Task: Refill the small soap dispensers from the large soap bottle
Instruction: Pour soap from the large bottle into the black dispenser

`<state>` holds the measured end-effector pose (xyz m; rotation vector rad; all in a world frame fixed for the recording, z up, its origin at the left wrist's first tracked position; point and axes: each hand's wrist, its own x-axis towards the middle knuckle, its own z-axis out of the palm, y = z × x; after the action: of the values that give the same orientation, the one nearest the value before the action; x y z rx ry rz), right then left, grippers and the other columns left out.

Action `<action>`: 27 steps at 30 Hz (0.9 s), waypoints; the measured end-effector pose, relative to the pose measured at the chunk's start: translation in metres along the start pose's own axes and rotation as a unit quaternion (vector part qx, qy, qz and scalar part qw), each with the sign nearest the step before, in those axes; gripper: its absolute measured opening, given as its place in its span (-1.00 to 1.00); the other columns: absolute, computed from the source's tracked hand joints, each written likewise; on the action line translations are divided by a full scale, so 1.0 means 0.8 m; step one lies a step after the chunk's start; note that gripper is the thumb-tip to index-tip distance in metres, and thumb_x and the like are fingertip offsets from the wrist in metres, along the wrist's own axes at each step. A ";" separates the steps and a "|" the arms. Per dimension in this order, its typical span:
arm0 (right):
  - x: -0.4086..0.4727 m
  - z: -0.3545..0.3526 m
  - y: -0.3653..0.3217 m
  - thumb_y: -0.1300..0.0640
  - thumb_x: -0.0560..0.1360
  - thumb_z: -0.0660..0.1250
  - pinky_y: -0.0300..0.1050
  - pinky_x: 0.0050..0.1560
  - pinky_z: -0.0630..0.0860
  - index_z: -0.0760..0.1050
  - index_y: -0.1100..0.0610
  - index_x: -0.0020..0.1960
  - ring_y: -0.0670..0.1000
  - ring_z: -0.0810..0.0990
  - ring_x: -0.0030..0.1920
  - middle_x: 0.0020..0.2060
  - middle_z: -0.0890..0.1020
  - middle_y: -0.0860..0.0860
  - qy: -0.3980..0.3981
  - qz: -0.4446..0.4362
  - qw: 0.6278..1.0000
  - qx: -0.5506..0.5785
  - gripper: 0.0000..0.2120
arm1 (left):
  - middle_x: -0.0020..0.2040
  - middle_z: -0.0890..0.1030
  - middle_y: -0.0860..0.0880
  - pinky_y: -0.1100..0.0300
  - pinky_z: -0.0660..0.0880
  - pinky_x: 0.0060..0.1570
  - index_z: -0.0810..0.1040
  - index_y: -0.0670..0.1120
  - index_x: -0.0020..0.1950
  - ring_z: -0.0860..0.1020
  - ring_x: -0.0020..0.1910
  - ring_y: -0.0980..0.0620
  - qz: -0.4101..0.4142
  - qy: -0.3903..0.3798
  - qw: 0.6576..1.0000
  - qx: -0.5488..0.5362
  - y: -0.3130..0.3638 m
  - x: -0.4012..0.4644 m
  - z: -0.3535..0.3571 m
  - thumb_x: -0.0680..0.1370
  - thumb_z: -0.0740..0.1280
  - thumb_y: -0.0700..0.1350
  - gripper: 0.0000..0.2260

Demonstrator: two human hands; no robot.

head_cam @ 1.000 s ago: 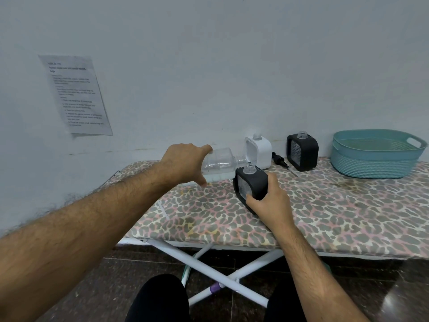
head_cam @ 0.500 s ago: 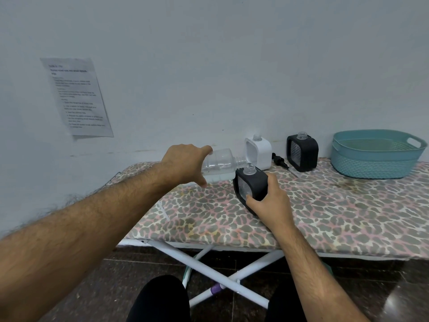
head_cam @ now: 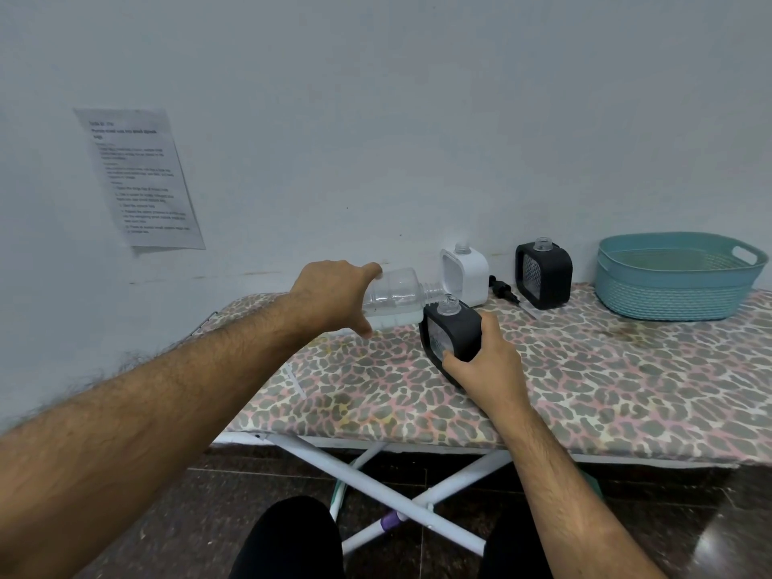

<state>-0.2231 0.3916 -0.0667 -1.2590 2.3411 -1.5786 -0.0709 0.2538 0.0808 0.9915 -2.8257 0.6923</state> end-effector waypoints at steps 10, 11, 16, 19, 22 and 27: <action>0.000 0.000 0.000 0.01 0.39 0.48 0.01 -0.10 0.62 0.29 -0.01 0.26 -0.01 0.60 -0.09 -0.03 0.58 -0.09 -0.001 0.004 1.000 0.002 -0.46 | 0.06 0.65 0.04 0.17 0.43 -0.22 0.26 0.09 0.48 0.59 -0.02 0.01 0.000 0.003 1.000 0.001 0.000 0.001 0.002 0.31 0.52 0.31 -0.16; 0.000 0.000 0.000 0.01 0.40 0.48 0.00 -0.10 0.62 0.29 -0.01 0.27 -0.01 0.59 -0.09 -0.02 0.58 -0.09 -0.001 0.004 1.000 0.001 -0.46 | 0.05 0.65 0.05 0.17 0.43 -0.22 0.26 0.09 0.48 0.59 -0.02 0.01 0.000 0.003 1.000 0.002 0.000 0.001 0.002 0.31 0.52 0.31 -0.16; 0.000 0.000 -0.001 0.01 0.40 0.47 -0.01 -0.08 0.62 0.28 -0.01 0.30 -0.01 0.59 -0.06 0.00 0.55 -0.10 -0.005 0.005 1.000 -0.002 -0.43 | 0.06 0.65 0.05 0.17 0.44 -0.21 0.27 0.09 0.48 0.59 -0.02 0.01 0.001 0.008 1.000 0.003 -0.002 0.002 0.001 0.30 0.52 0.31 -0.16; 0.000 -0.001 -0.001 0.01 0.40 0.47 0.01 -0.07 0.62 0.28 -0.01 0.30 0.00 0.60 -0.05 0.01 0.57 -0.09 -0.007 0.007 1.000 0.000 -0.44 | 0.06 0.65 0.05 0.15 0.48 -0.17 0.27 0.09 0.47 0.59 -0.02 0.01 0.002 0.009 1.000 0.003 -0.002 0.003 0.001 0.30 0.52 0.30 -0.16; 0.000 -0.001 -0.001 0.01 0.40 0.47 0.00 -0.08 0.62 0.29 -0.02 0.29 0.00 0.59 -0.06 0.02 0.58 -0.08 -0.006 0.007 1.000 0.002 -0.45 | 0.05 0.65 0.05 0.14 0.52 -0.15 0.27 0.10 0.47 0.60 -0.03 0.01 0.000 0.006 1.000 0.005 -0.003 0.004 0.001 0.30 0.53 0.31 -0.16; 0.000 -0.001 -0.001 0.00 0.40 0.47 0.00 -0.08 0.62 0.28 -0.01 0.29 0.00 0.60 -0.05 0.03 0.59 -0.06 -0.007 0.005 1.000 0.000 -0.44 | 0.02 0.65 0.05 0.16 0.48 -0.19 0.27 0.09 0.47 0.54 -0.10 0.04 -0.001 0.003 1.000 0.003 -0.003 0.003 0.000 0.30 0.53 0.30 -0.16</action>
<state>-0.2231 0.3921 -0.0661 -1.2512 2.3364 -1.5618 -0.0716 0.2510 0.0822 0.9899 -2.8194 0.7014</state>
